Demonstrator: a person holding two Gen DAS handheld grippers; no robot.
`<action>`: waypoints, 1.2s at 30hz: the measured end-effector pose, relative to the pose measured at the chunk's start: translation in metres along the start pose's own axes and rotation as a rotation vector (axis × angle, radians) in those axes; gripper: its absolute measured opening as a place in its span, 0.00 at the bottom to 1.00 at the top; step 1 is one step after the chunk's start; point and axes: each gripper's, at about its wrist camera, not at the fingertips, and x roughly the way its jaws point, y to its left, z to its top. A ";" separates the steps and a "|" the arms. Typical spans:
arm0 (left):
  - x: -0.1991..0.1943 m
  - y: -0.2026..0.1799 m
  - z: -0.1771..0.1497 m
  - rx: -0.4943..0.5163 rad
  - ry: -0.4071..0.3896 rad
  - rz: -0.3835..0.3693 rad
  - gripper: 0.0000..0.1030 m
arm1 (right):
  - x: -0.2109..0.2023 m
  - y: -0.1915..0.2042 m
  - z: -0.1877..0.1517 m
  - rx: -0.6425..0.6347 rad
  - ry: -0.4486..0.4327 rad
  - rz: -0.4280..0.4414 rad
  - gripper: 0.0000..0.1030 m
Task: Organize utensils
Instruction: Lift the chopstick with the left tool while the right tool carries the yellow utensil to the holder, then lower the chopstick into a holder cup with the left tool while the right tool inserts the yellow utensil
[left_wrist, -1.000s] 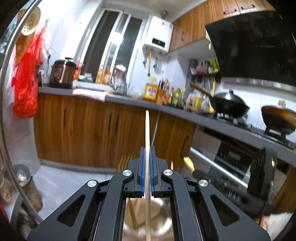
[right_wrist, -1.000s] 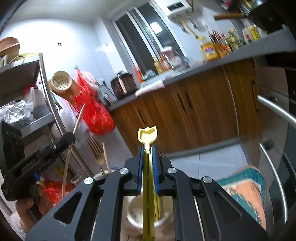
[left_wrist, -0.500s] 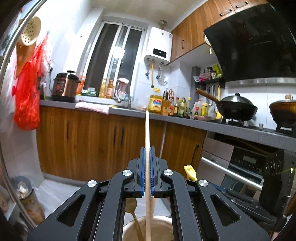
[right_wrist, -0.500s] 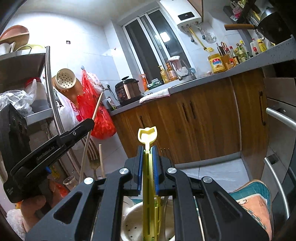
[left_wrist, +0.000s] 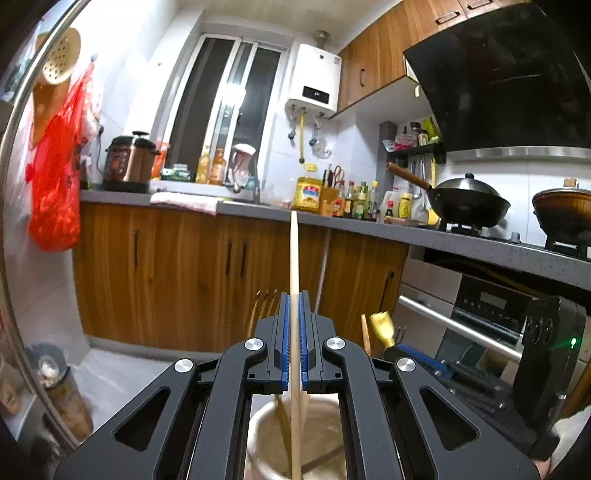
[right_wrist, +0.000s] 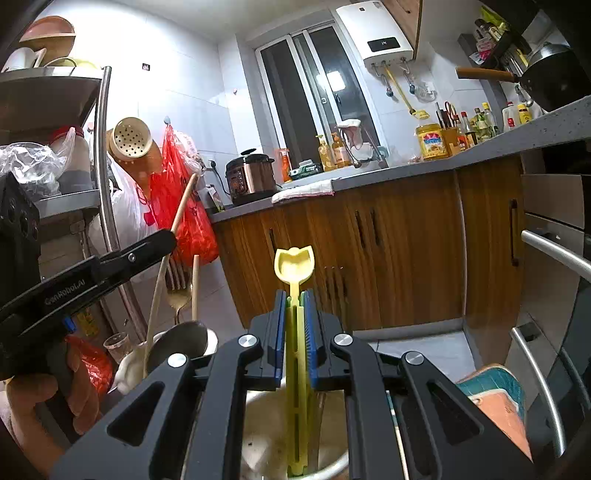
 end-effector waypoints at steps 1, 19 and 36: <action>-0.004 0.002 -0.001 -0.005 0.004 0.002 0.05 | -0.004 0.000 0.000 -0.001 0.003 -0.007 0.09; -0.039 0.001 -0.029 -0.016 0.180 0.016 0.05 | -0.029 -0.009 -0.021 0.015 0.184 -0.076 0.09; -0.040 -0.002 -0.037 -0.003 0.219 0.033 0.09 | -0.030 -0.015 -0.024 0.021 0.205 -0.075 0.09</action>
